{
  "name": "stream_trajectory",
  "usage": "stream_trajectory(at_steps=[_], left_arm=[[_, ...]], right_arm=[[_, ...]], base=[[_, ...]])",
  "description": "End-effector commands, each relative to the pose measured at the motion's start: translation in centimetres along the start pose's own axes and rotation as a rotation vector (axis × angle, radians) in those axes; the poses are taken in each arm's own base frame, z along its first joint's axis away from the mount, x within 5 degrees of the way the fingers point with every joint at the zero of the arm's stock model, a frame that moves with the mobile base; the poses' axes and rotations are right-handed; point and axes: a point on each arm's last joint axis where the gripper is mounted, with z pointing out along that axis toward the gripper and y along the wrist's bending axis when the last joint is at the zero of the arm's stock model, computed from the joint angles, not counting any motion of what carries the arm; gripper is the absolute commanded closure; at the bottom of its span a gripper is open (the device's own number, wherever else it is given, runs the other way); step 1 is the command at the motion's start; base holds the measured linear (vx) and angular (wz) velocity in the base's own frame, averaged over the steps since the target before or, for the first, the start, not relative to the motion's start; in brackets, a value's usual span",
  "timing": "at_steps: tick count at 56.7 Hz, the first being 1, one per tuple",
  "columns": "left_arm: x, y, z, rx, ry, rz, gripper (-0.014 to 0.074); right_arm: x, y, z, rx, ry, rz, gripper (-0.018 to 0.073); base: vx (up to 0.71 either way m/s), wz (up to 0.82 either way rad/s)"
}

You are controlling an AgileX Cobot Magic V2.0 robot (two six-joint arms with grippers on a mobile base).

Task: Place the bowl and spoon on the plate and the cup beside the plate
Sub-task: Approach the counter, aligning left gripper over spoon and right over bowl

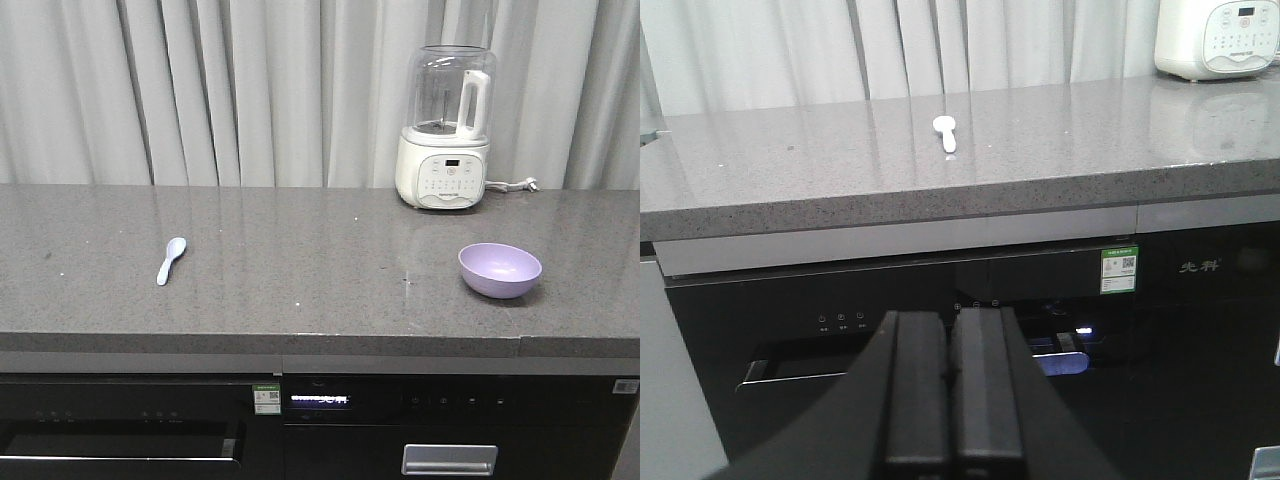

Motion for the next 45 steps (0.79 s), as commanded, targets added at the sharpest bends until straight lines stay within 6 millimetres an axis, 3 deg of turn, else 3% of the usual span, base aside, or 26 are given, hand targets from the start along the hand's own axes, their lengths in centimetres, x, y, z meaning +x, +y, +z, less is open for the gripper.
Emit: stream_trajectory(at_steps=[1,45], left_arm=[[-1.62,-0.07,-0.35,0.013,-0.119,-0.009,0.0599],[-1.62,-0.07,-0.35,0.013,-0.119,-0.009,0.0599]], right_arm=[[-0.73,0.02,-0.05,-0.001,-0.088,-0.011,0.0568],[-0.73,0.02,-0.05,-0.001,-0.088,-0.011,0.0568]], base=[[0.0,0.0],[0.0,-0.01]])
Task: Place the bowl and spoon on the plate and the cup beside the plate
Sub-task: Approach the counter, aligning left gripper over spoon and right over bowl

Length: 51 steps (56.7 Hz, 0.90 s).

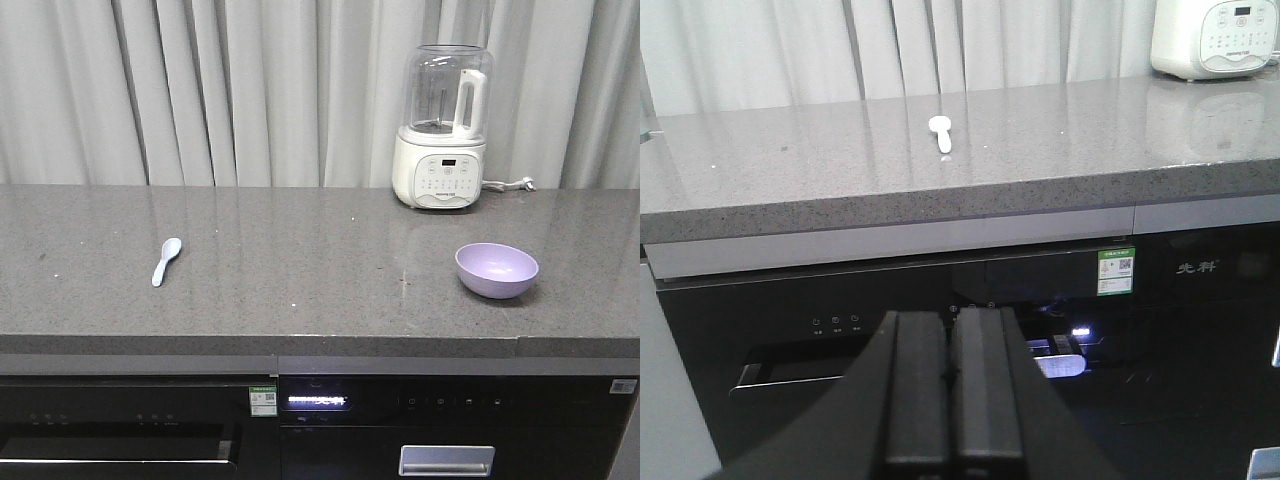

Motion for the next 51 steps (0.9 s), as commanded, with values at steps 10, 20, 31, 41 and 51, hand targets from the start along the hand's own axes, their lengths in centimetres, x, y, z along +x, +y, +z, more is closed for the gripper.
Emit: stream_trajectory(at_steps=[10,20,31,41,51], left_arm=[[-1.62,-0.07,-0.35,0.013,-0.119,-0.009,0.0599],[-1.62,-0.07,-0.35,0.013,-0.119,-0.009,0.0599],[-1.62,-0.07,-0.35,0.013,-0.119,-0.009,0.0599],[-1.62,-0.07,-0.35,0.013,-0.119,-0.009,0.0599],[-1.62,-0.07,-0.35,0.013,-0.119,-0.009,0.0599]], right_arm=[[-0.73,0.02,-0.05,-0.001,-0.088,-0.011,0.0568],[-0.73,0.02,-0.05,-0.001,-0.088,-0.011,0.0568],[-0.73,0.02,-0.05,-0.001,-0.088,-0.011,0.0568],[-0.73,0.02,-0.05,-0.001,-0.088,-0.011,0.0568],[-0.73,0.02,-0.05,-0.001,-0.088,-0.011,0.0568]], base=[[0.03,-0.01],[0.08,0.01],[0.15,0.01],[0.24,-0.04],[0.3,-0.03]])
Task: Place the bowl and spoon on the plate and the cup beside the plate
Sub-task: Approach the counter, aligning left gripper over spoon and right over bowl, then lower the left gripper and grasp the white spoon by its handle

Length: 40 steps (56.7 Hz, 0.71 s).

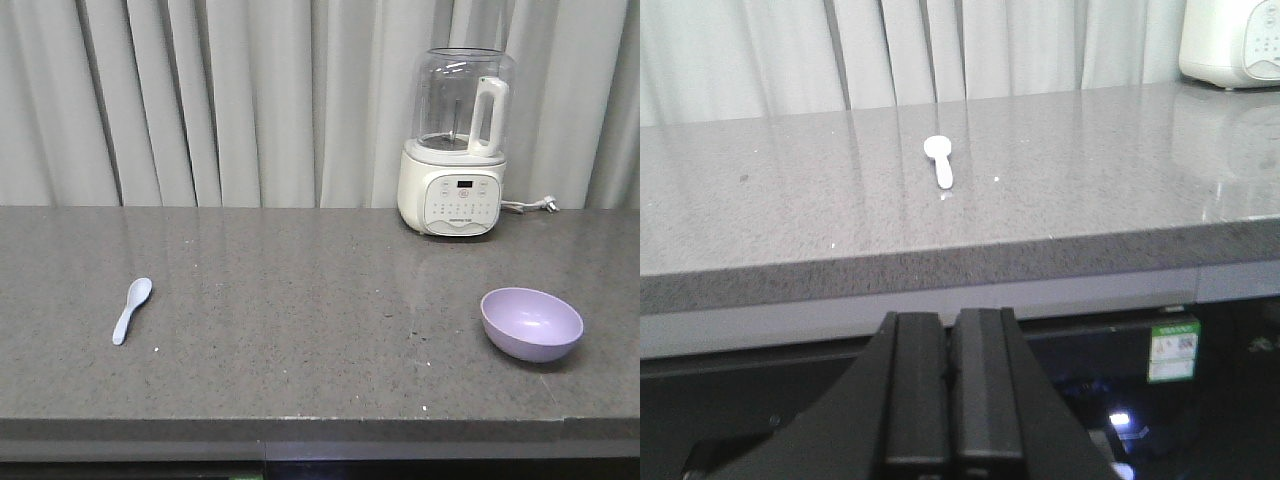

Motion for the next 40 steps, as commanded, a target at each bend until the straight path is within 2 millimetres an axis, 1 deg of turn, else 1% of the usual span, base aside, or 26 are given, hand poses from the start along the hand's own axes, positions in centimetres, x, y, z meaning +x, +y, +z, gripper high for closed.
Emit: stream_trajectory(at_steps=[1,27,40], left_arm=[[-1.62,-0.07,-0.35,0.013,-0.119,-0.009,0.0599],[-1.62,-0.07,-0.35,0.013,-0.119,-0.009,0.0599],[-1.62,-0.07,-0.35,0.013,-0.119,-0.009,0.0599]], right_arm=[[-0.73,0.02,-0.05,-0.001,-0.088,-0.011,0.0568],[-0.73,0.02,-0.05,-0.001,-0.088,-0.011,0.0568],[-0.73,0.02,-0.05,-0.001,-0.088,-0.011,0.0568]], base=[[0.33,-0.01],[0.35,-0.01],[0.26,0.01]])
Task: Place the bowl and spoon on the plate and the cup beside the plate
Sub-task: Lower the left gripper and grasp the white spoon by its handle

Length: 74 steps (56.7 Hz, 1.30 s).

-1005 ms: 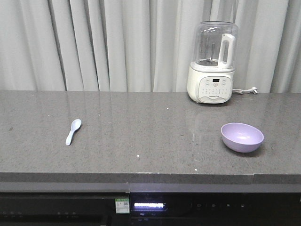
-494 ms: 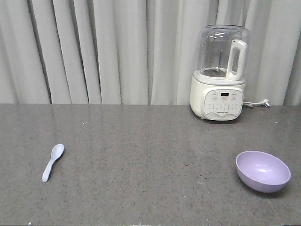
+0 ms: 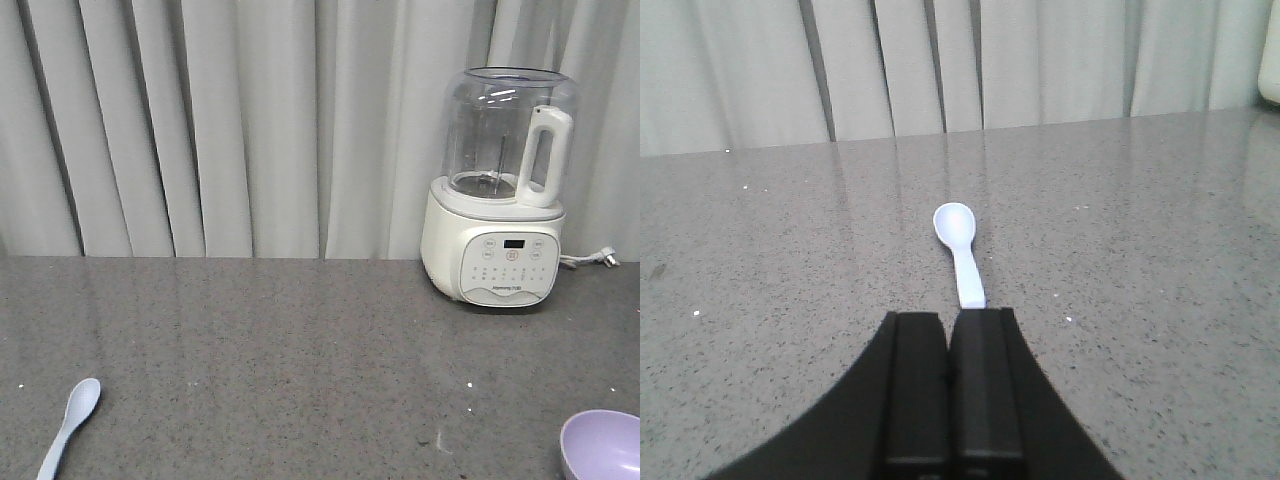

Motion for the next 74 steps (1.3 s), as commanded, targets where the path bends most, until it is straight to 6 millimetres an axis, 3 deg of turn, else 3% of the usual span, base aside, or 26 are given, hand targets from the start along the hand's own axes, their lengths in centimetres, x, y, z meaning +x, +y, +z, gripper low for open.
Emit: stream_trajectory(at_steps=[1,53,58,64,69,74], left_arm=[[-1.6,-0.1,-0.3,0.013,-0.119,-0.009,0.0599],[-1.8,-0.1,-0.4,0.014,-0.136,-0.005,0.0599],[-2.8,-0.2,-0.6,0.023,-0.251,-0.003,0.0599],[-4.9,-0.1,-1.3,0.052,-0.458,-0.15,0.0599],[-6.9,0.0,-2.0,0.056,-0.533,-0.177,0.0599],[-9.6,0.1,-2.2,0.047,-0.502,-0.151,0.0599]], right_arm=[[-0.7,0.0,-0.1,-0.001,-0.088,-0.011,0.0568],[-0.9,0.0,-0.1,-0.002,-0.104,-0.011,0.0568],[-1.6,0.1,-0.2,-0.007,-0.187,-0.015,0.0568],[-3.1,0.2,-0.5,-0.016,-0.332,-0.015,0.0568],[-5.8,0.3,-1.3,-0.022,-0.45,-0.002,0.0568],[-9.5,0.3,-2.0,-0.019,-0.485,-0.007,0.0568]], base=[[0.19,0.05],[0.03,0.01],[0.0,0.0],[0.0,0.0],[0.0,0.0],[0.0,0.0]])
